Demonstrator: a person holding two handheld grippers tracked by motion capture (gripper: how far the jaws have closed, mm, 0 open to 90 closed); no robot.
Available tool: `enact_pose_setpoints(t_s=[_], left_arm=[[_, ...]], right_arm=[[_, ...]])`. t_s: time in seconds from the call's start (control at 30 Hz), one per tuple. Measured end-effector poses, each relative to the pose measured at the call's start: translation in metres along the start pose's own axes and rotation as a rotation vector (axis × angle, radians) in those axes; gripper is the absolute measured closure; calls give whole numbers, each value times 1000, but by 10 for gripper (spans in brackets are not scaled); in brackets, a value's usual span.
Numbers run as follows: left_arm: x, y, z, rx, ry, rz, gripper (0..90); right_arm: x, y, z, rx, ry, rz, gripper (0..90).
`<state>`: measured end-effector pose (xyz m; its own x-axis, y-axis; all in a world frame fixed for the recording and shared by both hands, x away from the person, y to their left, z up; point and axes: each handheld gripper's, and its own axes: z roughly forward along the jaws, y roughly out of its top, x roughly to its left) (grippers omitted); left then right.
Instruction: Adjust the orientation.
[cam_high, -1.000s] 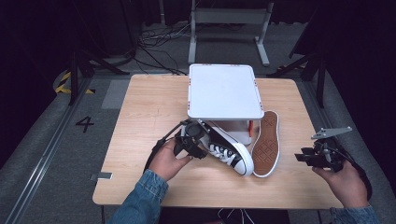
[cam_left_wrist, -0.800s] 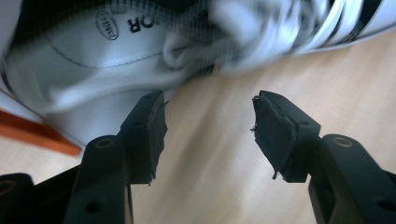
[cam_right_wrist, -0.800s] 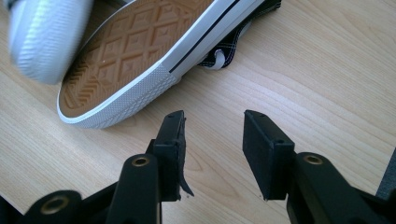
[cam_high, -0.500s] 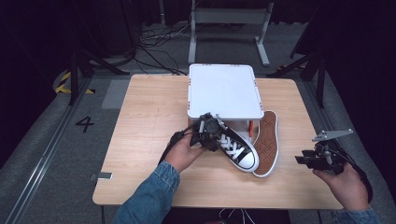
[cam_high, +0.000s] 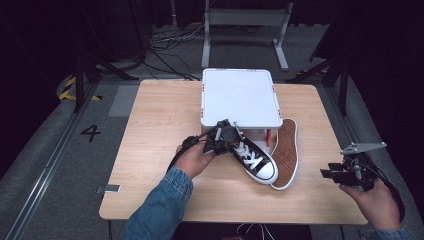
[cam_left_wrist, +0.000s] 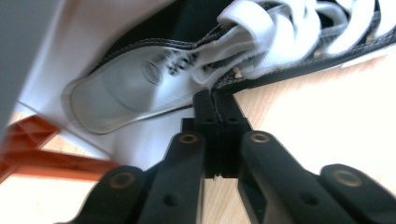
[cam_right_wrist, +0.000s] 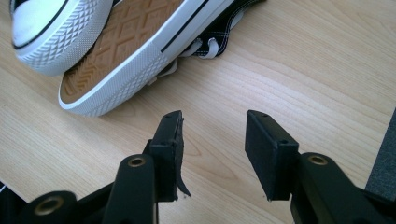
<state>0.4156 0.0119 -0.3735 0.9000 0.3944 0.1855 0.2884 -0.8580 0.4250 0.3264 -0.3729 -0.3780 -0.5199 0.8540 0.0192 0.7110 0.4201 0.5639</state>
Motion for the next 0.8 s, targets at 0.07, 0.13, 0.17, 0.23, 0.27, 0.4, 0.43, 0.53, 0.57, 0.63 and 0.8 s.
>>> enact_pose_setpoints(t_s=[0.07,0.13,0.17,0.23,0.27,0.4,0.43,0.53,0.57,0.63,0.8], left_arm=[[-1,-4,-15,-54,-1,-12,900],[-1,-6,-32,-91,59,-20,900],[0,-7,-35,-99,76,-28,900],[1,-7,-36,-96,60,-35,891],[1,-6,-33,-97,55,-17,747],[-8,1,-10,-52,50,112,473],[-11,2,-5,-48,46,142,447],[-12,7,5,-31,20,183,451],[-8,10,15,11,0,139,419],[-7,10,18,32,8,140,423],[-4,12,28,35,-35,124,339]], right_arm=[[0,2,1,-1,3,-7,573],[1,4,3,1,8,-13,572],[2,6,5,4,13,-17,569],[4,9,9,10,22,-28,564],[6,11,10,13,23,-36,561],[9,11,11,14,33,-49,550],[10,10,10,14,32,-50,549],[7,4,7,9,29,-30,542],[6,1,6,11,27,-22,541],[4,-2,4,11,18,-12,540],[1,-8,-2,0,13,7,532]])
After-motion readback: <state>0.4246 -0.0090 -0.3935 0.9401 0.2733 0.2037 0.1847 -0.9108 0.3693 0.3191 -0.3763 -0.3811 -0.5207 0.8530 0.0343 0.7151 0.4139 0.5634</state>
